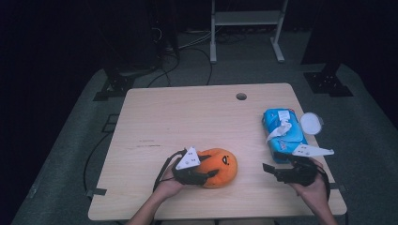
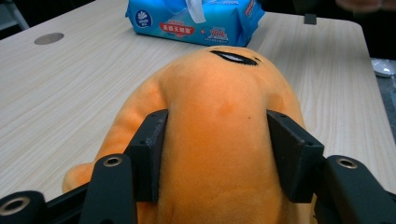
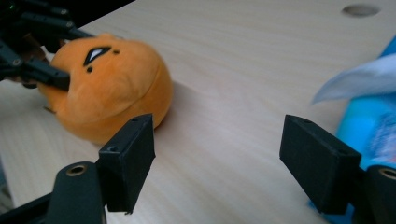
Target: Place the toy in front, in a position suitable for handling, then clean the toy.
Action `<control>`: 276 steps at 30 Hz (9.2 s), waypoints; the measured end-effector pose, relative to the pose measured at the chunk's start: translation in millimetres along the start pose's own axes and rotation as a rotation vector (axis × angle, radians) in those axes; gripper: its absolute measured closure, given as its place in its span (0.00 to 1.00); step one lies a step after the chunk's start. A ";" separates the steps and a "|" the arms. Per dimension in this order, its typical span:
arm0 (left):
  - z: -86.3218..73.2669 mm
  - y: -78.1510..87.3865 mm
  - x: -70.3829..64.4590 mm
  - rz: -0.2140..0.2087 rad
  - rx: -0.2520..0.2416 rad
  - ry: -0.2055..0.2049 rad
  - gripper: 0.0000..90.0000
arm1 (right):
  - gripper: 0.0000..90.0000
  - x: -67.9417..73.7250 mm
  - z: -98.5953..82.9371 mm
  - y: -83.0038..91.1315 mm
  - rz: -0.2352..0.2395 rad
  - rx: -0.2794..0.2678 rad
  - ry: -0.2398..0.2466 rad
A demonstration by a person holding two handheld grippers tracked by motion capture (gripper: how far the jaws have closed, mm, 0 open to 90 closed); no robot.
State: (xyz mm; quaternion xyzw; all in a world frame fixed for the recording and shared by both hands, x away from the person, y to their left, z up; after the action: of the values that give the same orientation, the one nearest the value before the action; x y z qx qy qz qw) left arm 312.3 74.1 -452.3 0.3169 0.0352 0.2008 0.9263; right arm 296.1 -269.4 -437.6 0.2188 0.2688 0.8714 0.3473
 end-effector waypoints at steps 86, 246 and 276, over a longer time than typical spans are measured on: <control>-3.2 -7.2 0.5 -0.008 -0.012 0.007 0.33 | 0.97 69.0 79.6 -22.5 0.320 0.152 0.101; -1.1 0.0 22.9 -0.092 0.084 0.010 0.35 | 0.92 60.9 42.0 -62.7 0.040 0.111 0.152; 7.7 -3.7 12.0 -0.074 0.122 0.008 0.23 | 0.92 62.9 42.8 -56.0 0.092 0.113 0.135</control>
State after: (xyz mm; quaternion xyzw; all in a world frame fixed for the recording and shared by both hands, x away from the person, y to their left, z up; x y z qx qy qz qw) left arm 326.1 71.8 -447.6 0.3706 0.0627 0.1654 0.9118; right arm 306.1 -176.0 -427.6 0.1910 0.3298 0.8827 0.2750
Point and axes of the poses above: each handheld gripper's, and its own axes: y roughly backward along the jaws, z roughly out of its top, x roughly to its left, the point moved 2 cm from there along -y, roughly forward along the jaws, and after that the axes turned 10 degrees about x, right-handed, at the moved point
